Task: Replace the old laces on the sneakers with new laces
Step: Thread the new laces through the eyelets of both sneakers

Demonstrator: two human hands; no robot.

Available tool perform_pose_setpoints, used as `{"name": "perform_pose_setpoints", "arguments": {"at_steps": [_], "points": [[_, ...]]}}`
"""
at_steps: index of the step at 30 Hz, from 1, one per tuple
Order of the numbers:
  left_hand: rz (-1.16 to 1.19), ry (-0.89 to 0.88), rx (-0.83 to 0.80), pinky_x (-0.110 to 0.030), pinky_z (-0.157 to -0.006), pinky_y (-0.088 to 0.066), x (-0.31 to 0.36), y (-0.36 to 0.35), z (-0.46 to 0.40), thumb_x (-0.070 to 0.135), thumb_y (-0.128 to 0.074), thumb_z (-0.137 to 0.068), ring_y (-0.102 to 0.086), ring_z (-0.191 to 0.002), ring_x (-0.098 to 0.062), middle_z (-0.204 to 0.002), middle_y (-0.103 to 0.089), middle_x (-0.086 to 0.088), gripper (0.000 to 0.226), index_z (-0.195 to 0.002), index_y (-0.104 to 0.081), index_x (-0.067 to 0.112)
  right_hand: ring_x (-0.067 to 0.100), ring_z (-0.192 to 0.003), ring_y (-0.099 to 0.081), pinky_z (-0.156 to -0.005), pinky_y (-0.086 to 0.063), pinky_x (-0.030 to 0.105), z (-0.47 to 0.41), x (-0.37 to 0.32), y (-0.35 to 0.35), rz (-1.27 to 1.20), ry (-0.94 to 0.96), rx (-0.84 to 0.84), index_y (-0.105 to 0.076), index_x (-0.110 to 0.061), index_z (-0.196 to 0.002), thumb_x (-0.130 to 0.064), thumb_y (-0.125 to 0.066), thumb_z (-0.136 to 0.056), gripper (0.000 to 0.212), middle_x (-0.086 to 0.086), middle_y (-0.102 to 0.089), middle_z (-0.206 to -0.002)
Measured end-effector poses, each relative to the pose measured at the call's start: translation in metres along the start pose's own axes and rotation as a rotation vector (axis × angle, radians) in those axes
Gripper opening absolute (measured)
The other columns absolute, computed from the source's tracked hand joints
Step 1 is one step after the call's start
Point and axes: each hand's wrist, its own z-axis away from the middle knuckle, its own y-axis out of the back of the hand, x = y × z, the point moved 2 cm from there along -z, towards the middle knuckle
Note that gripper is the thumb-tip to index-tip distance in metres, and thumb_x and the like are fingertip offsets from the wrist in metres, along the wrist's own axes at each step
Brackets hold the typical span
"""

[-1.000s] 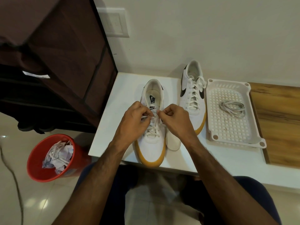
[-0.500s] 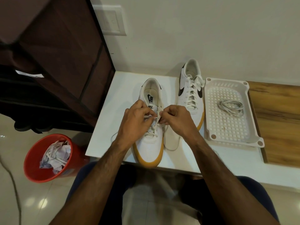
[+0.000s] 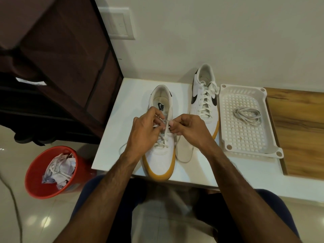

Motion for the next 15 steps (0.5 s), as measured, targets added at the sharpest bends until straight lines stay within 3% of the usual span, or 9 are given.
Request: {"name": "perform_pose_setpoints", "arguments": {"at_steps": [3, 5, 8, 10, 12, 15], "points": [[0.051, 0.039, -0.014, -0.038, -0.089, -0.059, 0.001, 0.0, 0.0, 0.008, -0.075, -0.088, -0.07, -0.087, -0.009, -0.088, -0.069, 0.01, 0.035, -0.104, -0.052, 0.029, 0.006, -0.082, -0.074, -0.082, -0.056, 0.021, 0.001, 0.003, 0.006, 0.086, 0.071, -0.05, -0.079, -0.015, -0.091, -0.016, -0.079, -0.086, 0.005, -0.005, -0.078, -0.084], [0.08, 0.021, -0.042, -0.043, -0.094, -0.056, 0.001, 0.001, 0.0, 0.008, -0.074, -0.089, -0.07, -0.09, -0.01, -0.089, -0.071, 0.01, 0.033, -0.108, -0.055, 0.028, 0.005, -0.081, -0.073, -0.079, -0.055, 0.018, 0.0, 0.003, 0.006, 0.106, 0.091, -0.02, -0.078, -0.016, -0.09, -0.014, -0.08, -0.085, 0.006, -0.006, -0.078, -0.083], [-0.014, -0.078, -0.093, -0.042, -0.104, -0.038, -0.001, 0.004, 0.001, 0.015, -0.071, -0.09, -0.063, -0.102, -0.006, -0.094, -0.069, 0.016, 0.038, -0.119, -0.058, 0.036, 0.006, -0.078, -0.072, -0.075, -0.057, 0.021, 0.003, 0.0, 0.0, 0.111, 0.114, 0.026, -0.074, -0.02, -0.087, -0.013, -0.075, -0.087, 0.007, -0.006, -0.075, -0.082], [-0.145, -0.14, -0.126, -0.032, -0.096, -0.027, 0.002, 0.006, 0.003, 0.026, -0.072, -0.088, -0.051, -0.11, -0.004, -0.105, -0.065, 0.021, 0.041, -0.124, -0.058, 0.041, 0.011, -0.079, -0.071, -0.076, -0.058, 0.028, 0.002, 0.002, -0.004, 0.06, 0.125, 0.054, -0.069, -0.018, -0.086, -0.01, -0.066, -0.089, 0.009, -0.004, -0.073, -0.082], [-0.212, -0.158, -0.137, -0.031, -0.09, -0.023, 0.004, 0.008, 0.003, 0.038, -0.077, -0.085, -0.045, -0.113, -0.005, -0.113, -0.061, 0.023, 0.045, -0.126, -0.059, 0.042, 0.017, -0.084, -0.071, -0.077, -0.057, 0.034, -0.001, 0.002, -0.003, -0.118, 0.092, 0.096, -0.061, -0.012, -0.087, -0.012, -0.058, -0.091, 0.006, 0.002, -0.073, -0.085], [-0.15, -0.083, -0.15, -0.034, -0.093, -0.025, 0.003, 0.01, 0.001, 0.038, -0.079, -0.084, -0.044, -0.109, -0.002, -0.107, -0.06, 0.026, 0.043, -0.122, -0.061, 0.043, 0.024, -0.082, -0.072, -0.075, -0.055, 0.033, -0.005, -0.005, 0.011, -0.679, -0.061, 0.189, -0.06, -0.004, -0.083, -0.017, -0.044, -0.092, 0.022, 0.011, -0.075, -0.085]]}}
